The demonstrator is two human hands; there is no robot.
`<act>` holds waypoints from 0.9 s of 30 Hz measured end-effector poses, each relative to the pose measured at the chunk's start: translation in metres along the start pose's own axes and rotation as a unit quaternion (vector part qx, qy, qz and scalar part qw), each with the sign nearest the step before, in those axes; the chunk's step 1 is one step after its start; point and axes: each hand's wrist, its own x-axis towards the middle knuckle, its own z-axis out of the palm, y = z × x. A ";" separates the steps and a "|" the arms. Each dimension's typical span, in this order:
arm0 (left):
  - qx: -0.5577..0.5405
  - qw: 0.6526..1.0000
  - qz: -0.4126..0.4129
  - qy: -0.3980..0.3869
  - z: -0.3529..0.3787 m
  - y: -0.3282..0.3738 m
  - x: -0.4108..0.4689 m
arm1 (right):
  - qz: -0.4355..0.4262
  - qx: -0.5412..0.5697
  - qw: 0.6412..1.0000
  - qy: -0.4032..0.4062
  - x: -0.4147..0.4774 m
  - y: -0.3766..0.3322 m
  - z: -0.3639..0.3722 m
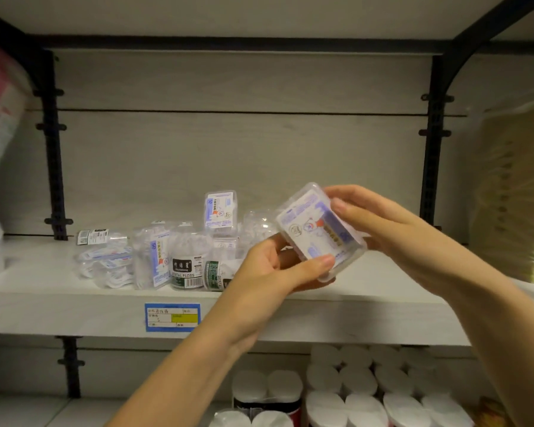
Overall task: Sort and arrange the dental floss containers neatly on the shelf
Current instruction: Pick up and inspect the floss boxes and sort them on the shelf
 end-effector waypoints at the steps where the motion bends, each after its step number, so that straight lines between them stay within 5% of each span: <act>1: -0.008 1.000 0.004 0.004 -0.002 -0.003 -0.001 | 0.010 -0.004 1.000 -0.014 -0.003 0.003 -0.002; 9: 0.111 0.988 0.087 0.064 -0.015 0.005 0.003 | 0.009 -0.128 0.991 -0.040 -0.013 0.004 -0.025; 15: 0.179 0.979 0.092 0.027 0.023 -0.011 0.039 | 0.032 -0.088 0.991 0.094 -0.032 0.029 -0.064; 21: 0.330 0.942 0.052 0.014 0.075 -0.041 0.085 | 0.060 -0.067 0.987 0.136 -0.042 0.073 -0.111; 27: 0.421 0.903 -0.063 -0.062 0.096 -0.062 0.103 | 0.078 -0.215 0.973 0.040 -0.042 0.116 -0.145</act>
